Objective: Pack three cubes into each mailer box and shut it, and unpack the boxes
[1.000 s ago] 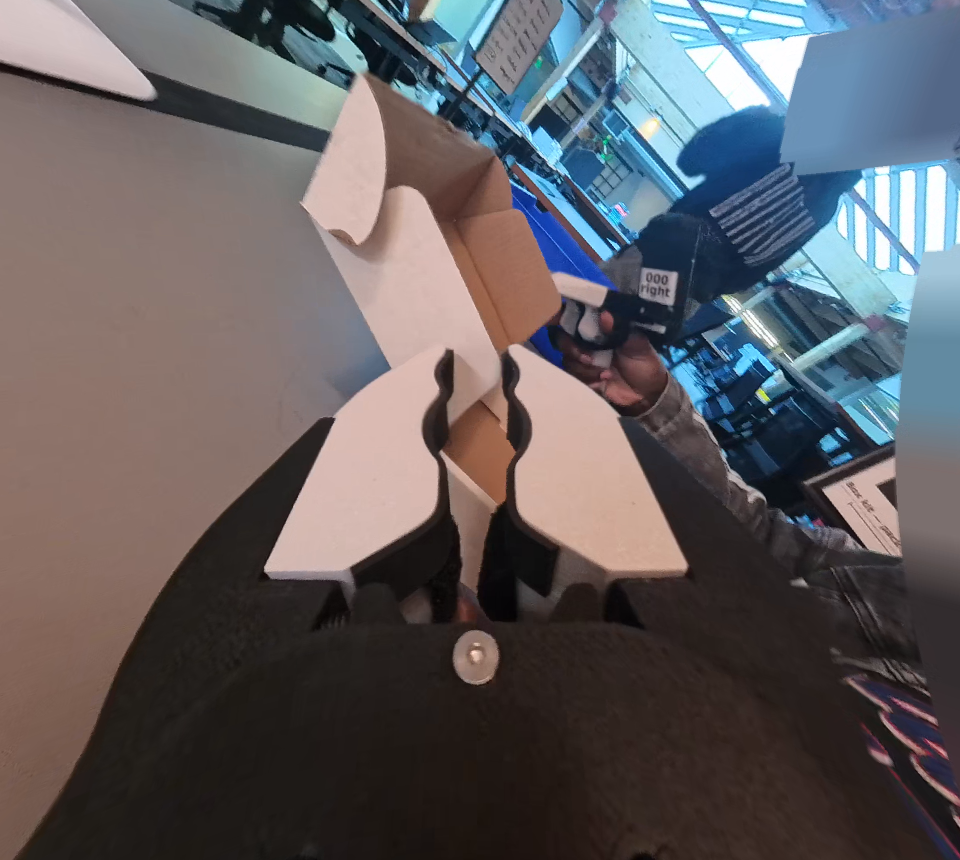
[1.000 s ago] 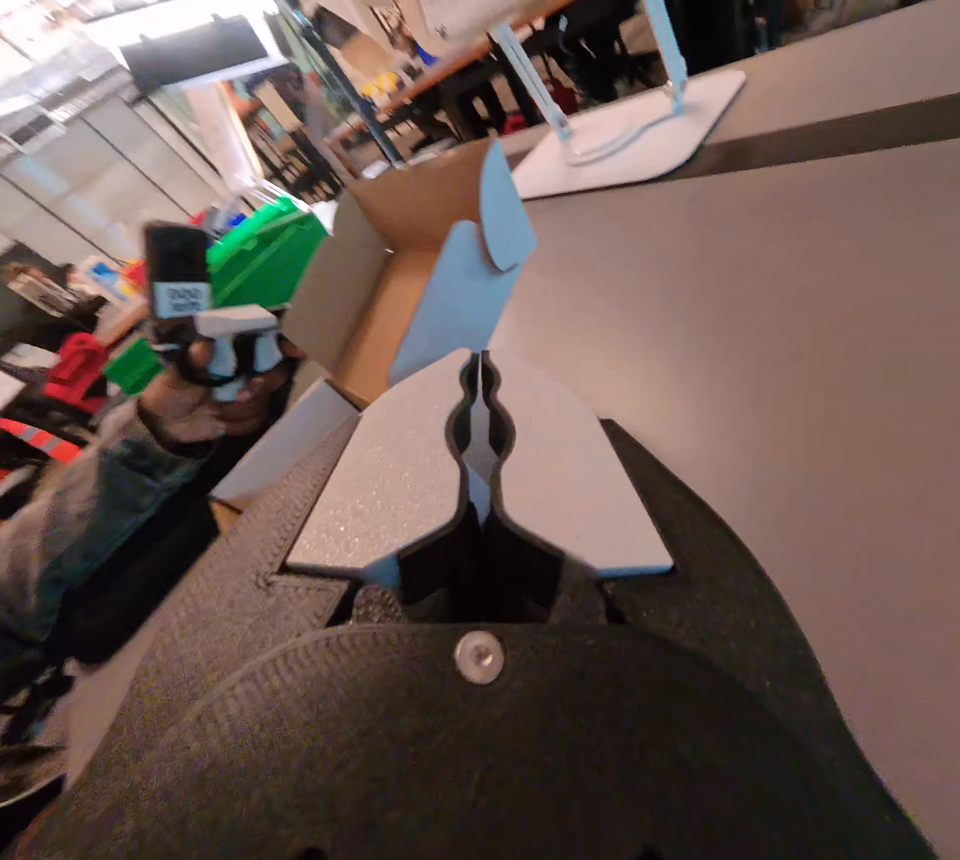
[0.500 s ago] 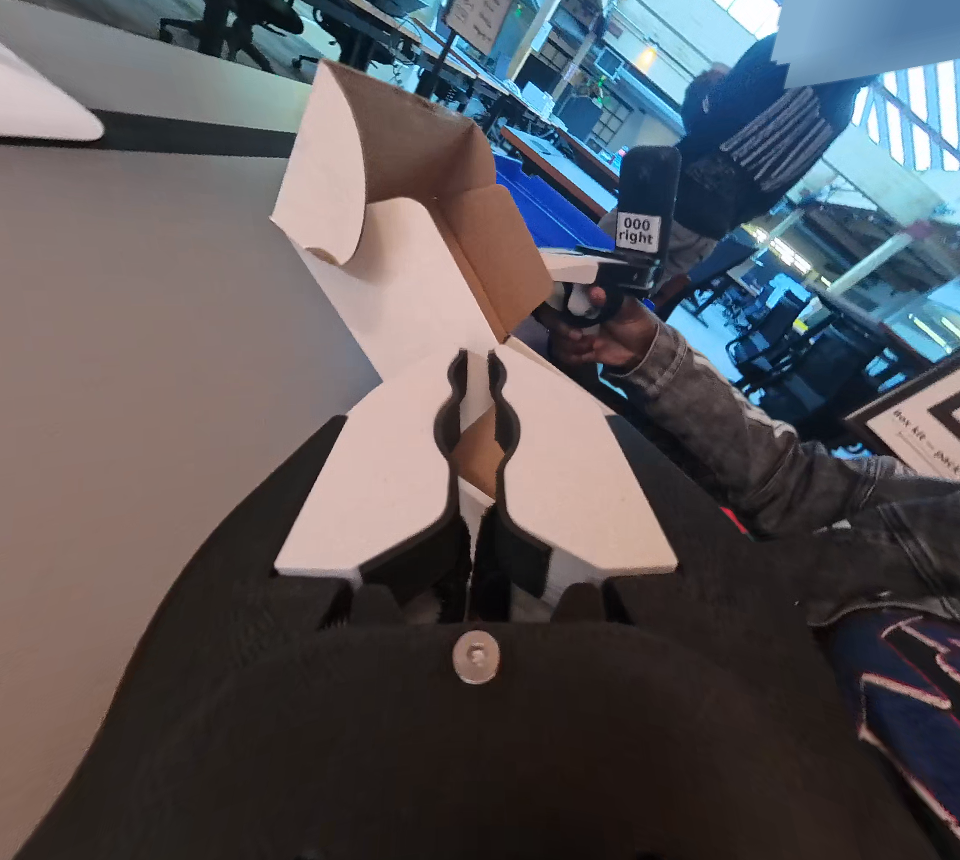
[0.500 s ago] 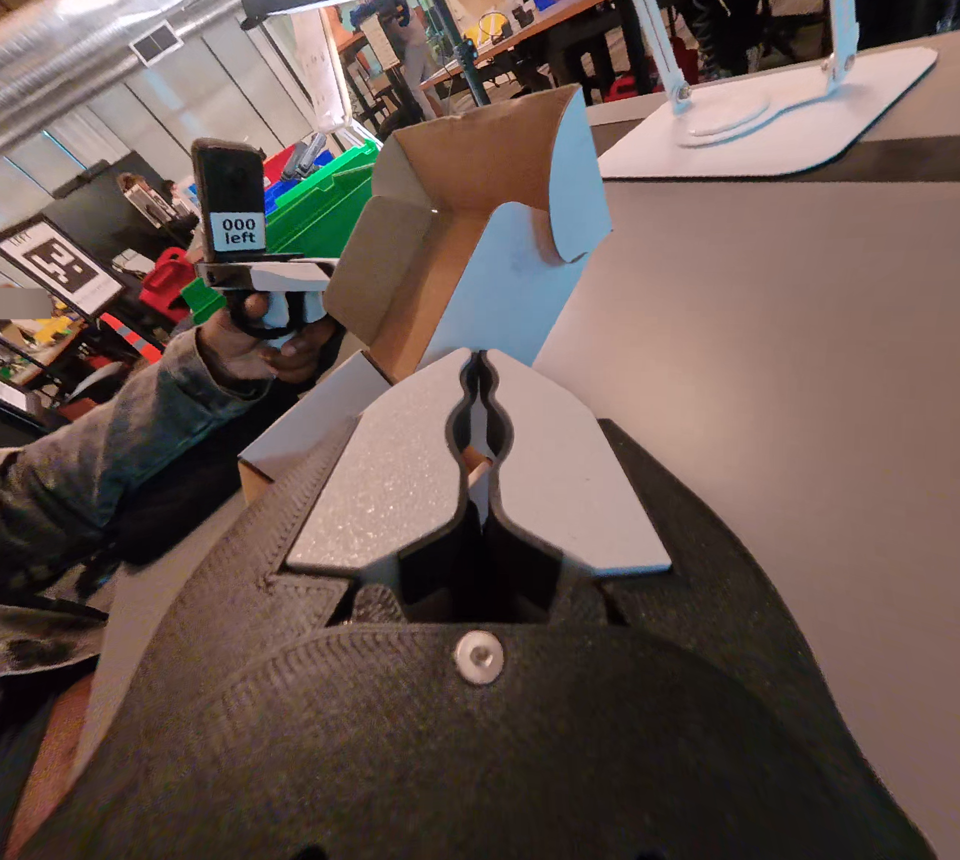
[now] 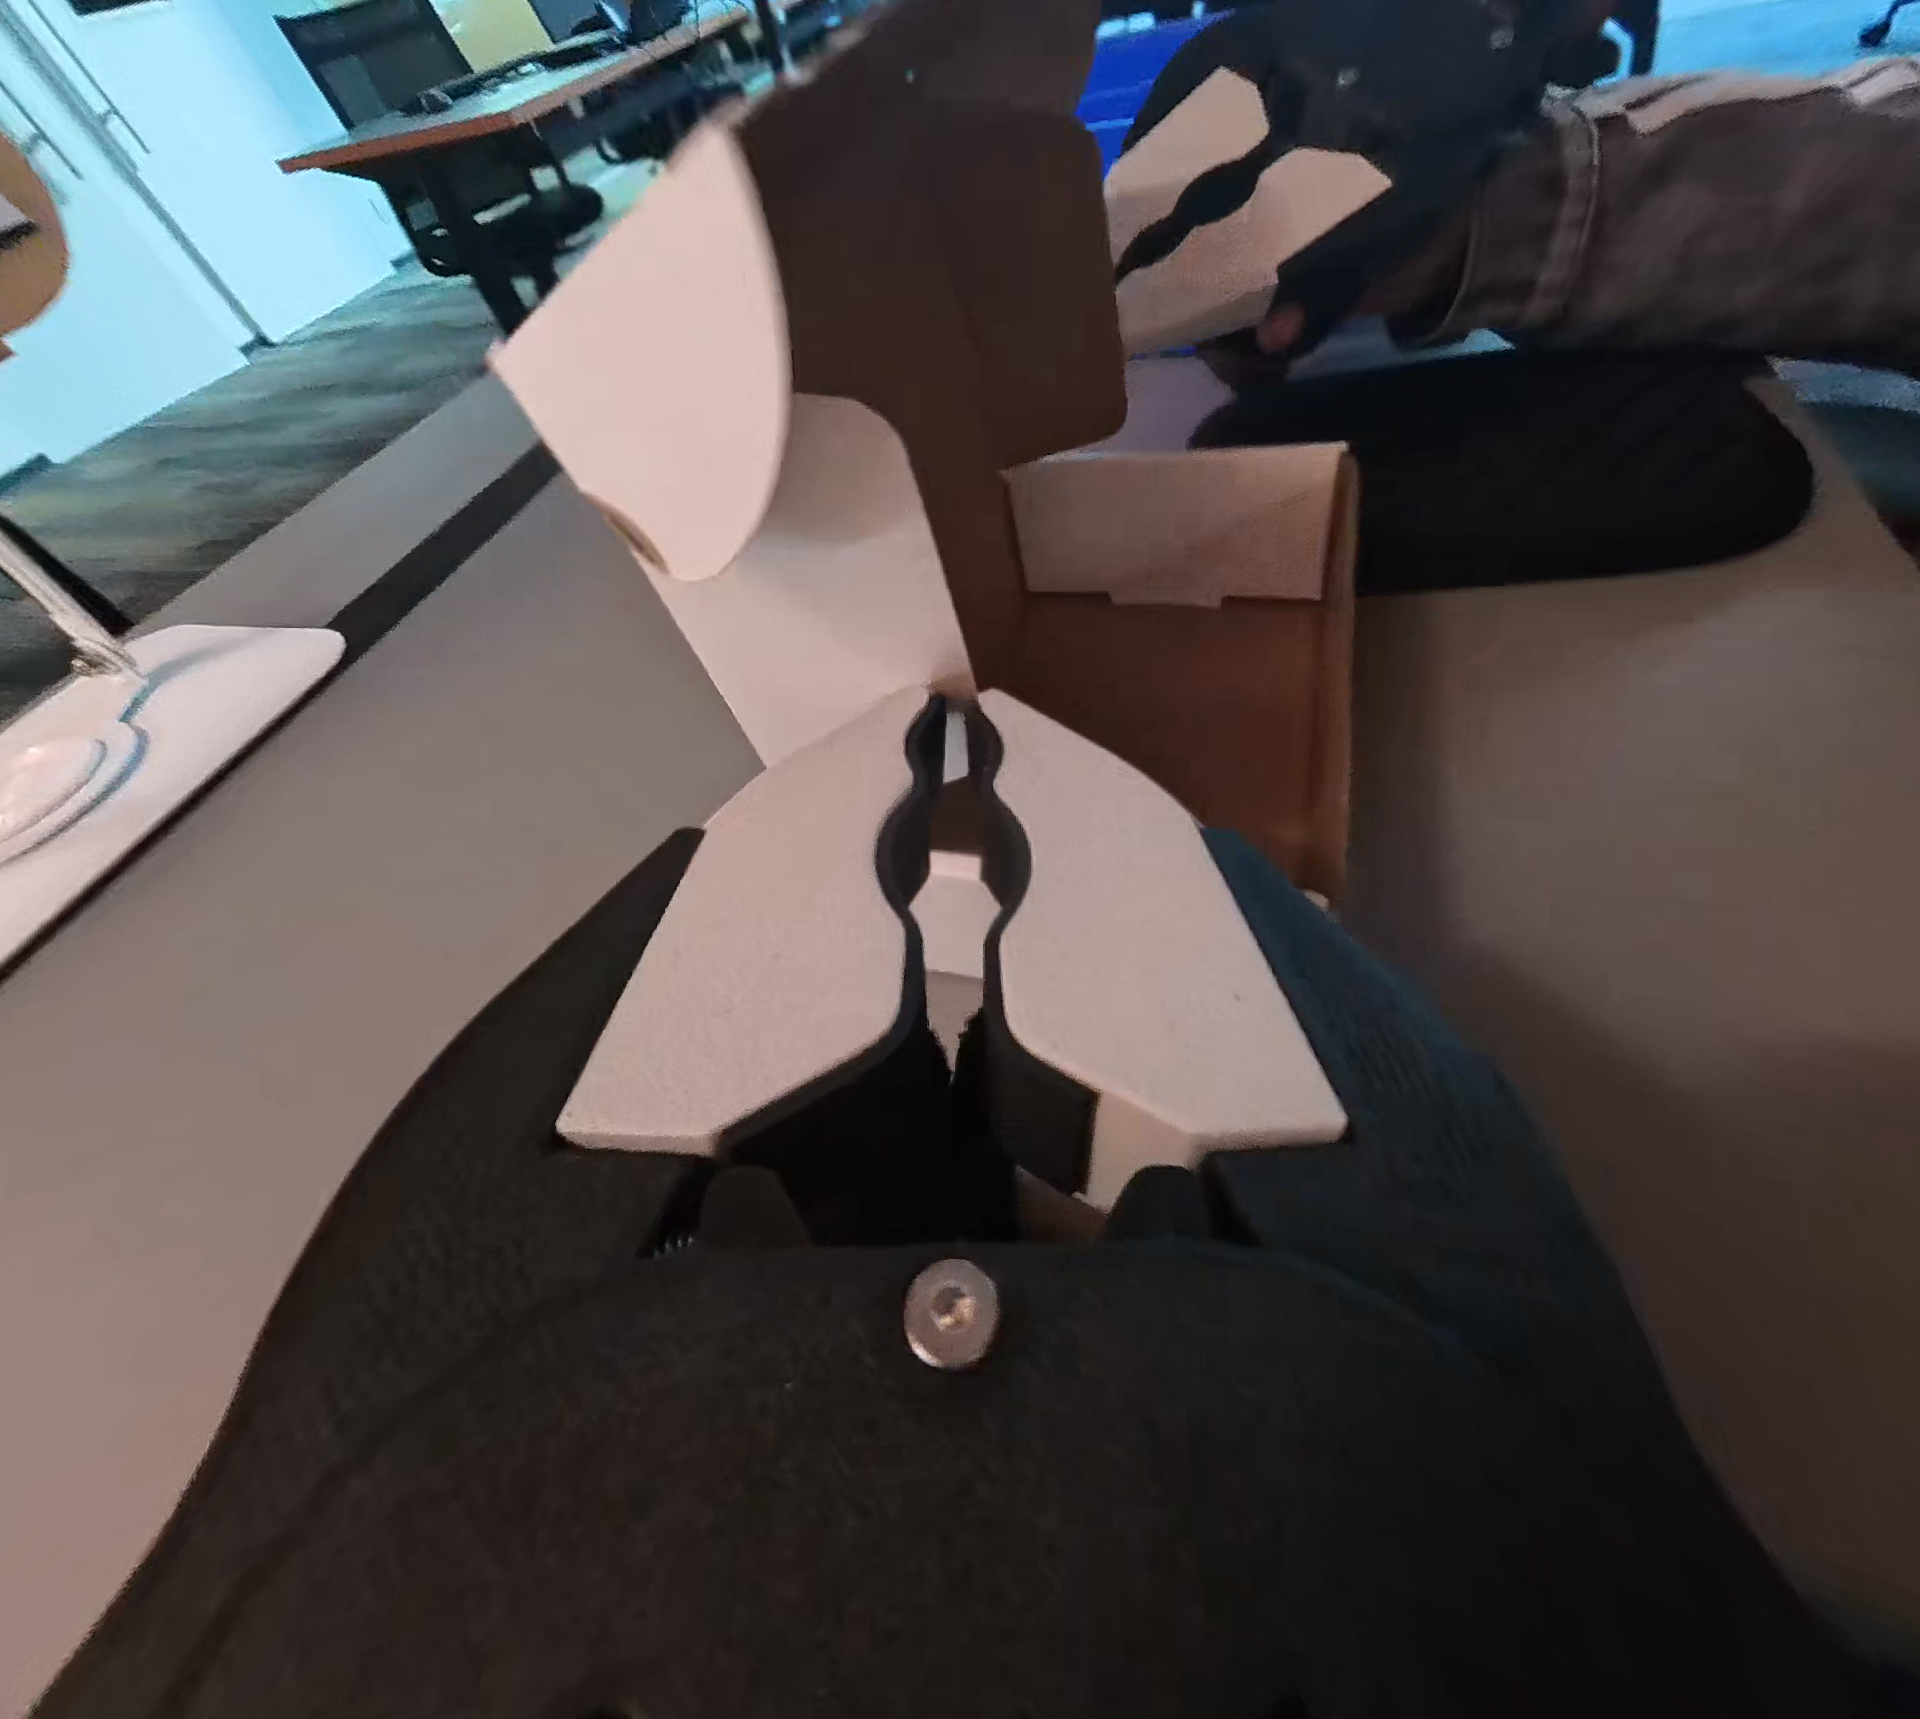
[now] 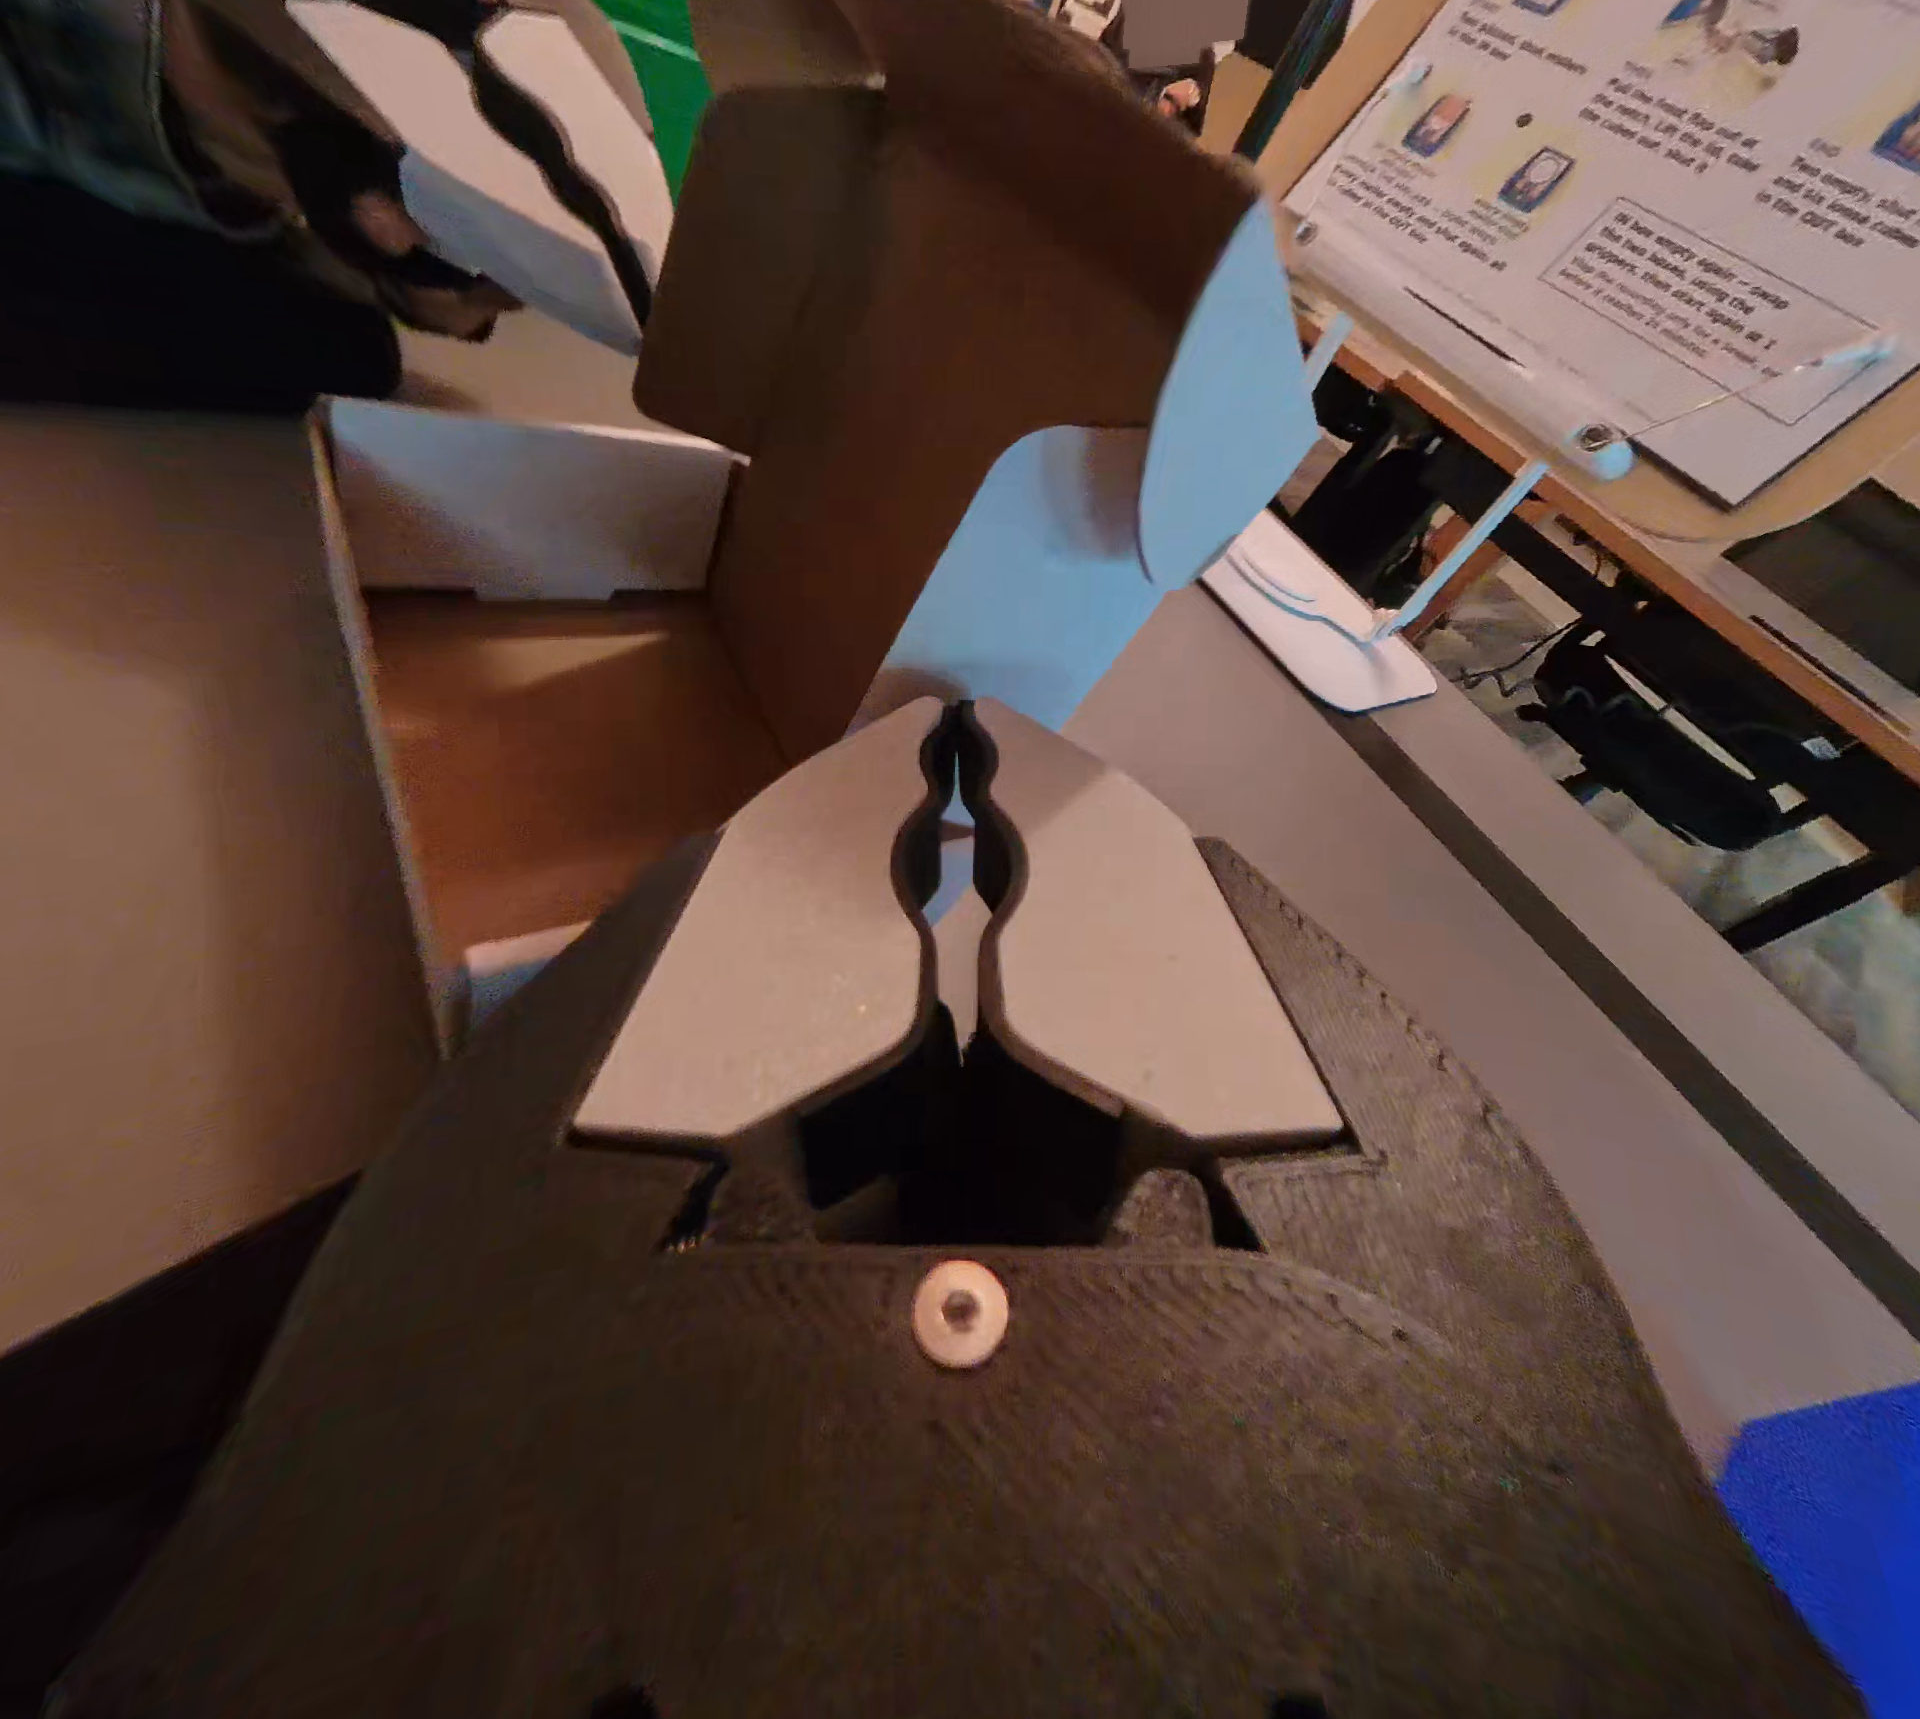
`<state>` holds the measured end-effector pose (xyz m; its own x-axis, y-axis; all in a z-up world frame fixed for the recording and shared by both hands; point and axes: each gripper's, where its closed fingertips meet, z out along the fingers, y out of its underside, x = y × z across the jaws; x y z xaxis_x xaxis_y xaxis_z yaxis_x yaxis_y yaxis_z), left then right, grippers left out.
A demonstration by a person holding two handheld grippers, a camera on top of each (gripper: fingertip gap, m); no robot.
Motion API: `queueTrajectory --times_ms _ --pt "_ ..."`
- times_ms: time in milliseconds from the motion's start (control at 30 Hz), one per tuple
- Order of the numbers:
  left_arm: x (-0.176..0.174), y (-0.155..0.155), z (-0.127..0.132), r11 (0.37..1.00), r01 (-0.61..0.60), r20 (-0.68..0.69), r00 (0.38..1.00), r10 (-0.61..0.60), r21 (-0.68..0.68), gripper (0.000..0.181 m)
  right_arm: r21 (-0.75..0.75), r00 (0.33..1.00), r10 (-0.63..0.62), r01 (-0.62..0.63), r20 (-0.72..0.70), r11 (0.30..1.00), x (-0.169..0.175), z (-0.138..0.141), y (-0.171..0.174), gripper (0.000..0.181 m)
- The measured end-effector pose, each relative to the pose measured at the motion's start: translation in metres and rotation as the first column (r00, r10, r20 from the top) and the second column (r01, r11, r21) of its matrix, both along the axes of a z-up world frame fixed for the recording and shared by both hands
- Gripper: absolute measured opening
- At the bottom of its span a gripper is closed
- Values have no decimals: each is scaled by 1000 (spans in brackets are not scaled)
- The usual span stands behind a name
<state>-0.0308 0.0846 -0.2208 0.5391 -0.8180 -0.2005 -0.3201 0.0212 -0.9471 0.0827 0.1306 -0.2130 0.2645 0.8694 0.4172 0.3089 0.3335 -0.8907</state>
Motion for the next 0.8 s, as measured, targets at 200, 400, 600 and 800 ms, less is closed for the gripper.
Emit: queueTrajectory --times_ms 200,400,600,800 --pt "-2 -14 -20 1000 15 -141 990 -15 -6 5 34 978 19 -27 207 999 5 -22 -15 0" --pt "-20 -24 -5 982 -67 -180 979 100 179 47 85 971 10 -32 240 996 26 -17 -21 20" --pt "-13 -40 44 891 2 -122 991 60 455 52 264 991 93 -117 100 957 28 30 -40 43" --pt "-1 -31 42 869 89 -241 970 35 486 30 374 973 167 -216 159 902 11 41 -54 27"
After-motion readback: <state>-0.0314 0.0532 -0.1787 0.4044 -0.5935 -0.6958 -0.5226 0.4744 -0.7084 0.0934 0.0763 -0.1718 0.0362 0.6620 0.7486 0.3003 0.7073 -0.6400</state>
